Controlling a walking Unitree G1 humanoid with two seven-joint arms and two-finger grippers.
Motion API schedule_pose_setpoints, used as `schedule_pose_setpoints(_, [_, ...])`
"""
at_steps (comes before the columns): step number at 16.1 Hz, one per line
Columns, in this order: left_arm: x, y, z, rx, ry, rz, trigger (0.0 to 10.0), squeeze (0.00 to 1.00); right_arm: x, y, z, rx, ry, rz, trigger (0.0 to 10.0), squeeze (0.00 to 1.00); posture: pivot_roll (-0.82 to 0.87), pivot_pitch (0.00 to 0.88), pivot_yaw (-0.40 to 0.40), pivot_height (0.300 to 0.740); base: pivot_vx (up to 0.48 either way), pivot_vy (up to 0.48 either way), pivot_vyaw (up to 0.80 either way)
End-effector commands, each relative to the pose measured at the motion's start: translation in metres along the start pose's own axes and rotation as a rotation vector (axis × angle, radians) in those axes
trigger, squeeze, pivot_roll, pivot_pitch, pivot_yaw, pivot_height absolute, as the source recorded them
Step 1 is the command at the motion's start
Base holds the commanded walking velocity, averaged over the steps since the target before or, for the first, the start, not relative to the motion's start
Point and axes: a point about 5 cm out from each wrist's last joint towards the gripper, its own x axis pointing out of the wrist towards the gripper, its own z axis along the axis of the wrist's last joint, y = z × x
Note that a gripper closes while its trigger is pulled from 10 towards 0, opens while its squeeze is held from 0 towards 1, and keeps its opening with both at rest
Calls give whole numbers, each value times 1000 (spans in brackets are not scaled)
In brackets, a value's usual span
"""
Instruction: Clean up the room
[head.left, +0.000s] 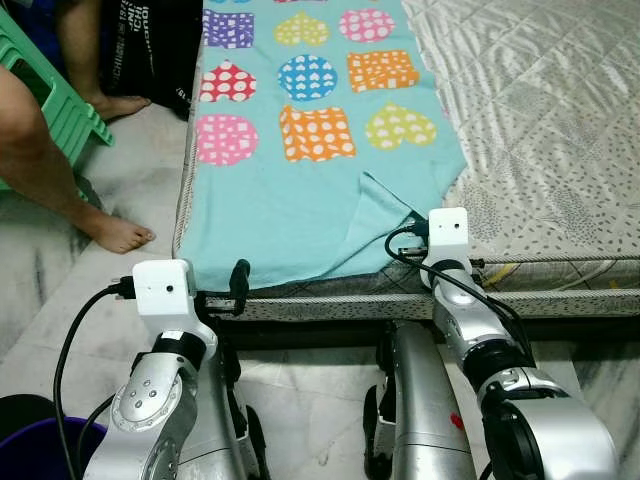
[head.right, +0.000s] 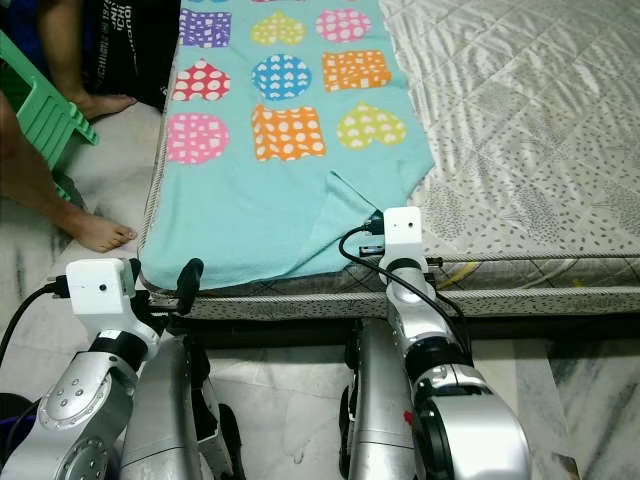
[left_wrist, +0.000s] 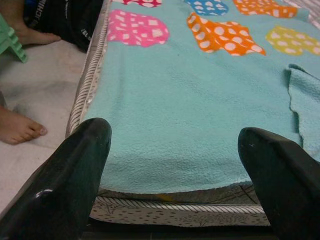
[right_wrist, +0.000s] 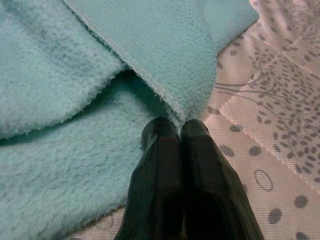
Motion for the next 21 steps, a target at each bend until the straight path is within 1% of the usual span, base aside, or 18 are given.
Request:
schedule_pose_setpoints(1, [-1,3,-4,11,16,12,10000,0,-4,-4,-13,-13,48,1,10000,0,-8,241,24,510,0,0,0])
schedule_pose_setpoints(2, [-2,2,-5,9,19,7,10000,0,-5,-5,-13,-15,39,12,10000,1000,-11,240,24,510,0,0,0])
schedule_pose_setpoints(5, [0,0,-5,7,21,2,10000,0,-7,-6,-13,-63,15,18,10000,1000,-13,236,25,510,0,0,0])
schedule_pose_setpoints(6, [0,1,-5,9,20,3,10000,0,-9,-7,-9,-89,-28,24,10000,1000,-12,235,27,510,0,0,0])
schedule_pose_setpoints(7, [0,2,-5,10,19,4,10000,0,-10,-8,-7,-102,-47,32,10000,1000,-12,234,27,510,0,0,0])
schedule_pose_setpoints(10, [1,3,-3,12,13,6,10000,0,-17,-4,5,-84,-170,103,10000,1000,-15,232,29,510,0,0,0])
schedule_pose_setpoints(12, [0,3,-3,12,12,3,10000,0,-24,6,11,-81,-233,175,10000,1000,-17,236,31,510,0,0,0])
schedule_pose_setpoints(13, [-2,-1,-2,16,7,-29,10000,0,-29,19,12,-71,-257,241,10000,1000,-7,246,33,510,0,0,0])
schedule_pose_setpoints(14, [-3,-3,-2,17,4,-44,10000,0,-30,24,12,-60,-258,264,10000,1000,-7,246,33,510,0,0,0])
schedule_pose_setpoints(15, [-7,-4,-1,24,3,-65,10000,0,-33,31,14,-49,-265,295,10000,1000,5,258,39,510,0,0,0])
schedule_pose_setpoints(16, [-10,-4,-1,29,5,-71,10000,0,-34,35,15,-49,-271,308,10000,1000,8,262,41,510,0,0,0])
schedule_pose_setpoints(17, [-17,-2,-2,44,16,-80,10000,0,-36,41,16,-49,-279,330,10000,1000,14,268,46,510,0,0,0])
schedule_pose_setpoints(18, [-21,-1,-3,55,30,-90,10000,0,-36,46,19,-54,-288,349,10000,980,17,274,47,510,0,0,0])
schedule_pose_setpoints(19, [-23,-1,-4,60,37,-98,10000,0,-33,48,23,-56,-292,354,10000,361,20,279,47,510,0,0,0])
schedule_pose_setpoints(20, [-25,-2,-5,58,42,-106,10000,0,-30,50,26,-55,-295,354,10000,259,22,284,45,510,0,0,0])
schedule_pose_setpoints(21, [-27,-3,-5,56,46,-110,10000,0,-29,51,28,-59,-298,350,10000,0,24,291,43,510,0,0,0])
